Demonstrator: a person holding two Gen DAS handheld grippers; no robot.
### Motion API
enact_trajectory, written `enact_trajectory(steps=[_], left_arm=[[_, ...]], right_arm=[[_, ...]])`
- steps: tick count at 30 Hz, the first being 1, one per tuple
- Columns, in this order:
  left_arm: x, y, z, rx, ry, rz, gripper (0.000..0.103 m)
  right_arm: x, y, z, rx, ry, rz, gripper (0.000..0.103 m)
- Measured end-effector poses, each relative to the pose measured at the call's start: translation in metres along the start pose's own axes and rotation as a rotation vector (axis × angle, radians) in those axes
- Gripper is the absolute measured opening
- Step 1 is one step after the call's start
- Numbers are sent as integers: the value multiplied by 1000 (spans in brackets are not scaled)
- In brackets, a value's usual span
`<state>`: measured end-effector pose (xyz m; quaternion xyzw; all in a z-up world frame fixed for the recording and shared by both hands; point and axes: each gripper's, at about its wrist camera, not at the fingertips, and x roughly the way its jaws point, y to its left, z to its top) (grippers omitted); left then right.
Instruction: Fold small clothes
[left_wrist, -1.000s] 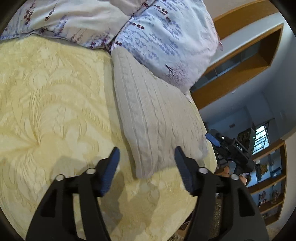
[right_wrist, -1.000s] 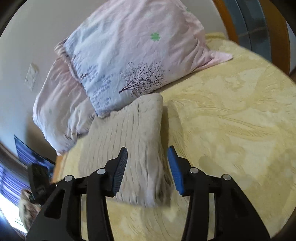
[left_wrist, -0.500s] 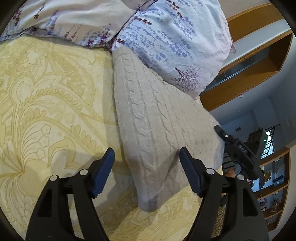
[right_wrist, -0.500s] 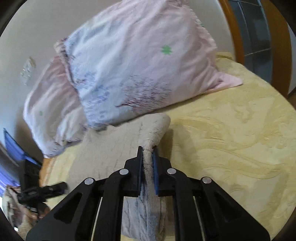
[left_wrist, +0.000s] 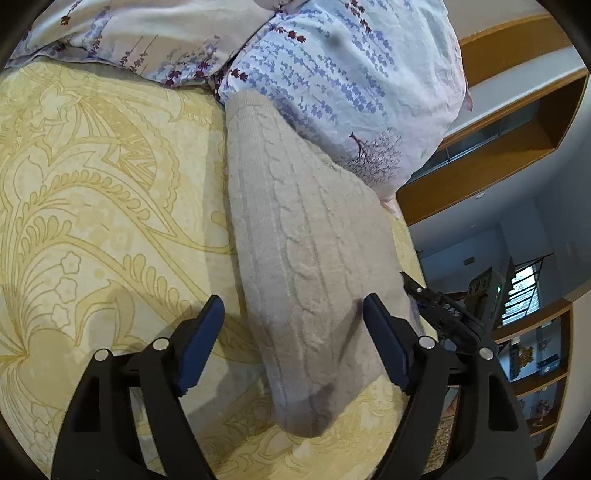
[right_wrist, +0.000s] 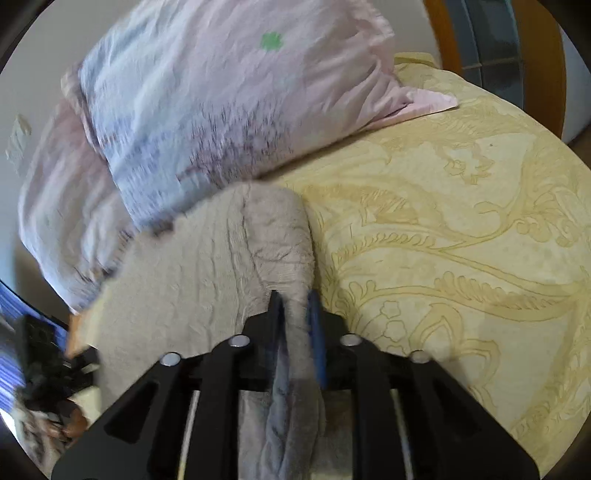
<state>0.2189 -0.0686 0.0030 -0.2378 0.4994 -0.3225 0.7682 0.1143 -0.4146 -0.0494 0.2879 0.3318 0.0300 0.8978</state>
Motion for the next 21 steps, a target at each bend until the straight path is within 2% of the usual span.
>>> enact_trajectory(steps=[1,3,7,14,21], left_arm=[[-3,1,2,-5,-9,-8,78],[-6,2,7,-14,-19,-13,81],[-6,4,17,-41,-19,-37,82],[9,8,26,-77,16,-50,82],[27,4,34,-83,50,-66,82]], right_arm=[[-7,-3,3,33,-12,21,48],[-15,-9,10,83,-27,73,67],[-7,-14,21,134,28,114,71],[22,-18,28,173,152,149,71],[38,-13,28,151,217,180,71]])
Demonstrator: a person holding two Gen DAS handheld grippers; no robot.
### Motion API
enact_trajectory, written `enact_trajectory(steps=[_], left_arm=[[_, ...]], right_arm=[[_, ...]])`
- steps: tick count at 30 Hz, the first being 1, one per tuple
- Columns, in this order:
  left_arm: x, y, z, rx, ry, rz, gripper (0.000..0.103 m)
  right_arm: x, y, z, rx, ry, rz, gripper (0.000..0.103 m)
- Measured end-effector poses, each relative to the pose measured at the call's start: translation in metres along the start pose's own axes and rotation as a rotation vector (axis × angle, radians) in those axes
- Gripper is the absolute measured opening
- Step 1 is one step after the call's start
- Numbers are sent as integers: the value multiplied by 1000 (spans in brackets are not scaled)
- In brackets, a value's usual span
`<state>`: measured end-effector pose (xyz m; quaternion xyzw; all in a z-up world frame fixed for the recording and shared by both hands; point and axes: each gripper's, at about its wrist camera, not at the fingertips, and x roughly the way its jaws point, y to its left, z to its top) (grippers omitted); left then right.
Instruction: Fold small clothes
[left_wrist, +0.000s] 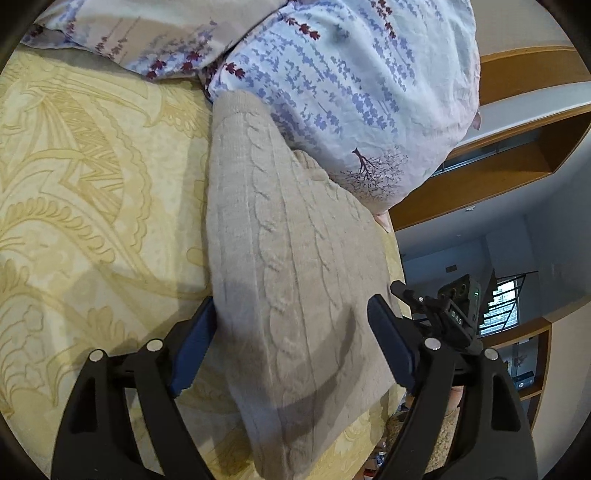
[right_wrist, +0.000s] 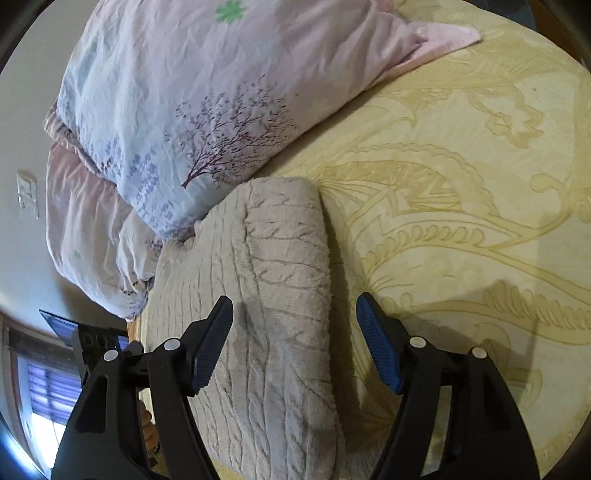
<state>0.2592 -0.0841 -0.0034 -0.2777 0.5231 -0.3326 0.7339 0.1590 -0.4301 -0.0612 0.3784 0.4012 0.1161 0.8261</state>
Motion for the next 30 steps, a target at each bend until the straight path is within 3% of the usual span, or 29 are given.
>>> enact_trajectory(steps=[5,7,11,13,15,20,30], left_arm=[[7,0,2,8,3,2,81],[9,-1,3,10,1,2,81],[10,0,4,-1,-2,3,70],[10,2,3,-16,-3,-9,66],[7,4,3,-26,-11,-28,55],[-7,3,1,-19,-35,-77,41],[-67,16,-18,34,-57,-45,39]], right_arm=[[7,6,-2,-26,37,55,71],[12,8,-3,-32,65,88,62],[18,14,-7,-57,86,110,57],[19,12,-9,-48,93,131,47],[18,10,-12,-32,96,166,39],[11,18,-19,-31,73,193,33],[16,81,-50,-177,82,201,29]])
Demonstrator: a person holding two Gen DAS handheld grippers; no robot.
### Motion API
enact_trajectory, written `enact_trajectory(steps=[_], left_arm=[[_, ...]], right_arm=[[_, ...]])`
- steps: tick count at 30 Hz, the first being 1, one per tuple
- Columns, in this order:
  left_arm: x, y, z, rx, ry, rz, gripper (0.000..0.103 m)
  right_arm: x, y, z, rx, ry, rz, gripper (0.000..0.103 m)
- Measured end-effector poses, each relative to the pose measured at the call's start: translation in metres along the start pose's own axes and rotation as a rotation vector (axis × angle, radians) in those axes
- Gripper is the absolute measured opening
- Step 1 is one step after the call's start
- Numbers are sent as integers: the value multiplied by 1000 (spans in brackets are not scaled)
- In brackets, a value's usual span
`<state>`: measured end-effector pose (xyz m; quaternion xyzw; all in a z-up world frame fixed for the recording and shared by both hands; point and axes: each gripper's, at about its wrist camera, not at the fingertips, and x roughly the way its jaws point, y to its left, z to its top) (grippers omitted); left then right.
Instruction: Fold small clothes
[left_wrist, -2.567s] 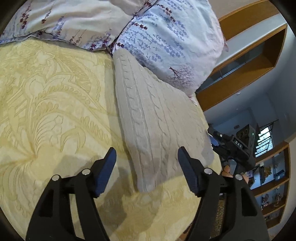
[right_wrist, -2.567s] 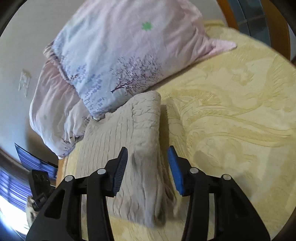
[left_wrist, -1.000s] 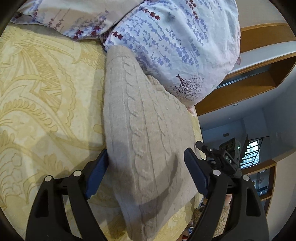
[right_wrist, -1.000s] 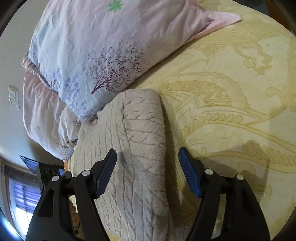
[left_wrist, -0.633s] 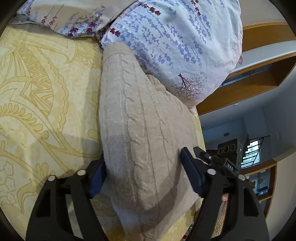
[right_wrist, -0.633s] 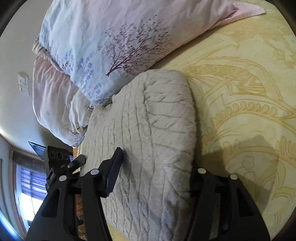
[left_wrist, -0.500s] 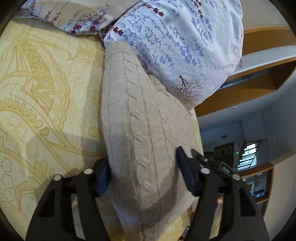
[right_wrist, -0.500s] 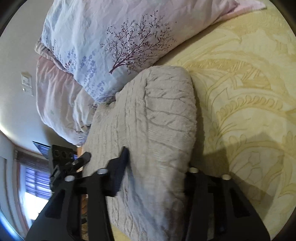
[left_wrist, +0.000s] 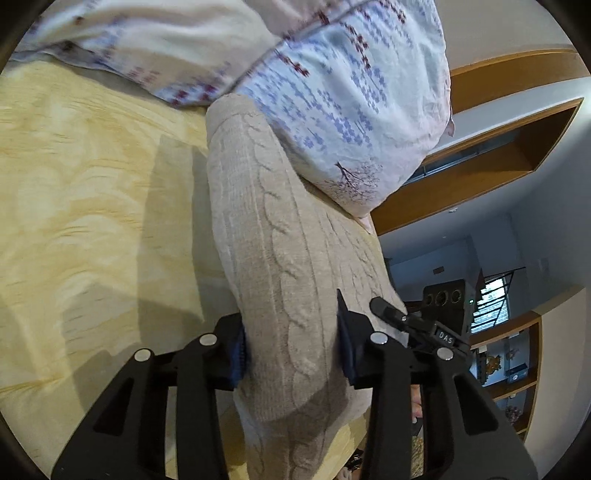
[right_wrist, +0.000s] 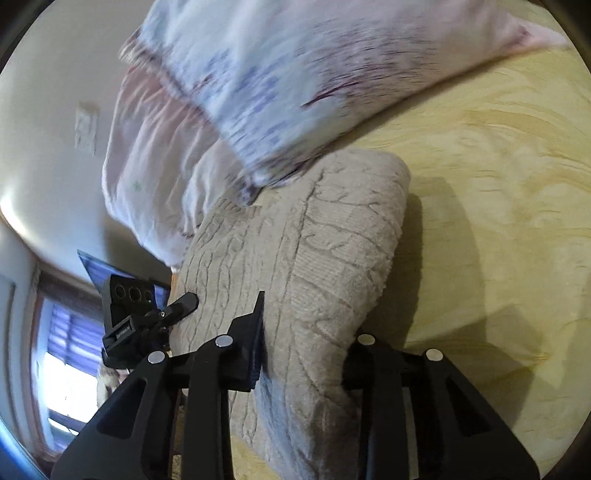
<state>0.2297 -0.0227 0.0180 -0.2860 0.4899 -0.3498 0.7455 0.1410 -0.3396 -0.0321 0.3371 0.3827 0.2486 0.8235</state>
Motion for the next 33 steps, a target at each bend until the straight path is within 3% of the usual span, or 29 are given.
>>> enact_trajectory(steps=[5,11,15,18,20,24,28,33], left_arm=[[-38,8,4,19,-58,50,39],[-79,29,20,12,-124,67,39],[-72,74,23,-95,-90,169,43],[-73,95,18,-167,-101,99,47],[-76,94,19,-169,-110,105,49],[-92,76,18,-106,-160,185,51],[-115,43,5,41,-262,254,58],[-103,-4,-12,244,-255,298,69]], right_arm=[[26,41,-1,-122,5,-2,27],[48,78,-4,-247,-75,-31,27],[95,59,-7,-187,27,-133,29],[95,46,-5,-103,31,-69,35],[90,44,-4,-86,33,-62,38],[72,43,0,-64,-15,-49,39],[68,36,9,-9,-34,-34,40],[79,30,20,44,-34,-13,40]])
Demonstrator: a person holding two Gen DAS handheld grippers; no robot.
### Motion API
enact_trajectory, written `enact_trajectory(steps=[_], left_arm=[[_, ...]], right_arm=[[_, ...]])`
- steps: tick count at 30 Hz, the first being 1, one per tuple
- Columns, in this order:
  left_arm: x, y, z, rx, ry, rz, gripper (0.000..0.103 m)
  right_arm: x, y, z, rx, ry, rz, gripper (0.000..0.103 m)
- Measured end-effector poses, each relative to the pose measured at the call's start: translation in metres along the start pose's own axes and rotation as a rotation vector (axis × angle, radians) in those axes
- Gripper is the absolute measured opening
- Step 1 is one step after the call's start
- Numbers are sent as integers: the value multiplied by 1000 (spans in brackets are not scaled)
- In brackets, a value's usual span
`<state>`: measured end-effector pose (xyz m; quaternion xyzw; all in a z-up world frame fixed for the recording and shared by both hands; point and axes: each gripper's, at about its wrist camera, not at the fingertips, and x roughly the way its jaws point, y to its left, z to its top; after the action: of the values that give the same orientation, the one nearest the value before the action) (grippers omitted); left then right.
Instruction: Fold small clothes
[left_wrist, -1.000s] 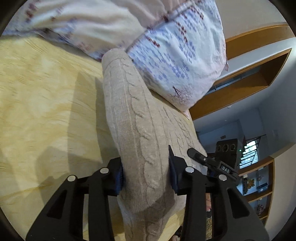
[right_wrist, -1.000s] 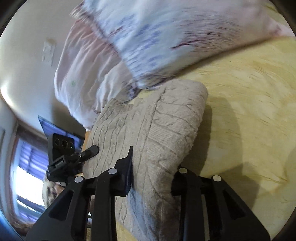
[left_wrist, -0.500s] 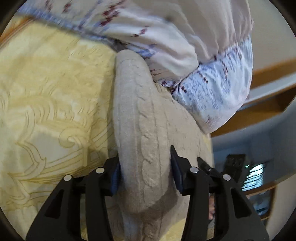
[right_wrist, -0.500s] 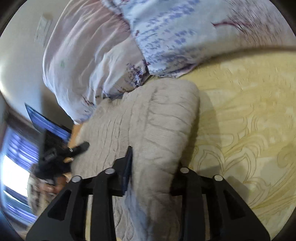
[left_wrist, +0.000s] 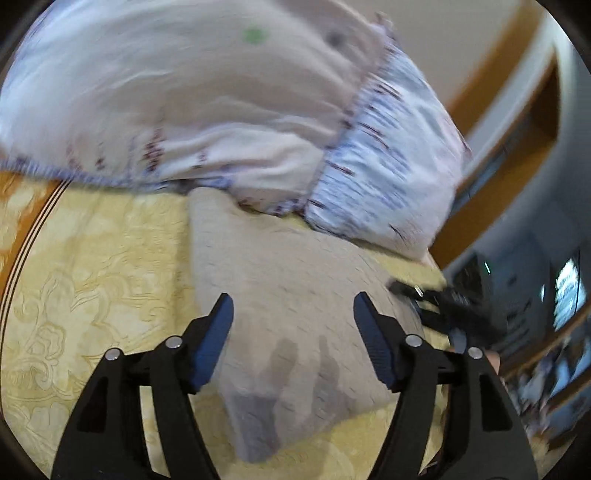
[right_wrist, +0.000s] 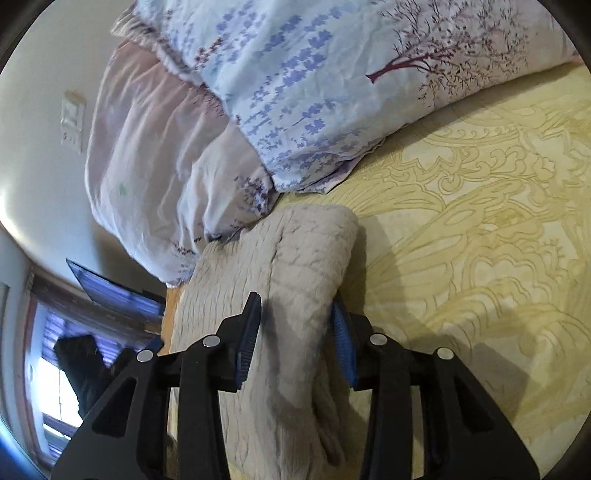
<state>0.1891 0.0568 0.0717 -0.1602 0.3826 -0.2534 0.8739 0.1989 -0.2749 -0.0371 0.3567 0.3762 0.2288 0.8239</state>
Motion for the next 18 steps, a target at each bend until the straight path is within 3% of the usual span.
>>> enact_trajectory(steps=[1,3,6,9,13,15,18], left_arm=[[3,-8,-2,27,10,2,69],[6,-16,-7,59,22,10,70],[12,-25,-13,105,37,45,70],[17,-28,-18,128,48,84,70],[20,-29,-22,178,44,154,71],[23,-28,-24,194,50,185,73],[23,-25,-26,193,53,205,74]], right_arm=[[3,-1,2,5,-5,2,34],[1,11,3,-75,-53,-32,10],[-13,39,-2,-238,-146,-89,9],[-18,55,-5,-349,-199,-210,9],[8,29,1,-285,-114,-331,9],[19,16,1,-236,-71,-324,9],[9,19,0,-241,-92,-326,15]])
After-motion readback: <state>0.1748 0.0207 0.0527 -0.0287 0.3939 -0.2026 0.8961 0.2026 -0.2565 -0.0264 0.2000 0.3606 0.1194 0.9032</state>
